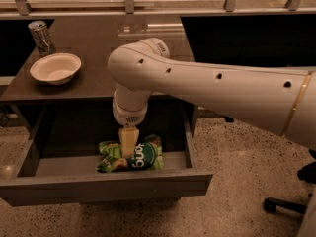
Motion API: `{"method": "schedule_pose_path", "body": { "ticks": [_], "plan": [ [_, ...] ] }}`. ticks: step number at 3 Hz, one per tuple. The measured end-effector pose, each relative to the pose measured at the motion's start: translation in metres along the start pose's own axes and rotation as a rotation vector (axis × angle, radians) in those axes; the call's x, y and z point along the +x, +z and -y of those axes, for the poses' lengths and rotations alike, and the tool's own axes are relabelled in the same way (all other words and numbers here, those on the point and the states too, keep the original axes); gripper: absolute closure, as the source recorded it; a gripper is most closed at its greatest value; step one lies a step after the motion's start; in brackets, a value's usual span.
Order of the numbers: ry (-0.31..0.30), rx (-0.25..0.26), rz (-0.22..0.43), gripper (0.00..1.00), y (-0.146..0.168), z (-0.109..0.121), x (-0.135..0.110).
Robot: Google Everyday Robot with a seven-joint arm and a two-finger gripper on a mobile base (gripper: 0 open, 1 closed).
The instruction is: Pick green rice chip bag from top drawer and place on counter
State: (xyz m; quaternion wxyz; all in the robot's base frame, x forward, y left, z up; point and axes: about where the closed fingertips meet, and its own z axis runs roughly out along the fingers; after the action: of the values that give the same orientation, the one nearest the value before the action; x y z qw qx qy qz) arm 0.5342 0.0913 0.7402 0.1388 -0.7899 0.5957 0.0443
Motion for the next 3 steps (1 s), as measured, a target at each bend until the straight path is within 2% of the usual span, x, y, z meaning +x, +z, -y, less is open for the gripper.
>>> {"method": "schedule_pose_path", "body": {
  "ticks": [1,2,3],
  "plan": [
    [-0.012,-0.030,-0.014,0.43,0.030,0.001,-0.005],
    [-0.004,-0.063,-0.015,0.42,0.060,-0.004,0.000],
    [0.009,-0.082,-0.011,0.38,0.074,-0.010,0.009]
  ]
}}
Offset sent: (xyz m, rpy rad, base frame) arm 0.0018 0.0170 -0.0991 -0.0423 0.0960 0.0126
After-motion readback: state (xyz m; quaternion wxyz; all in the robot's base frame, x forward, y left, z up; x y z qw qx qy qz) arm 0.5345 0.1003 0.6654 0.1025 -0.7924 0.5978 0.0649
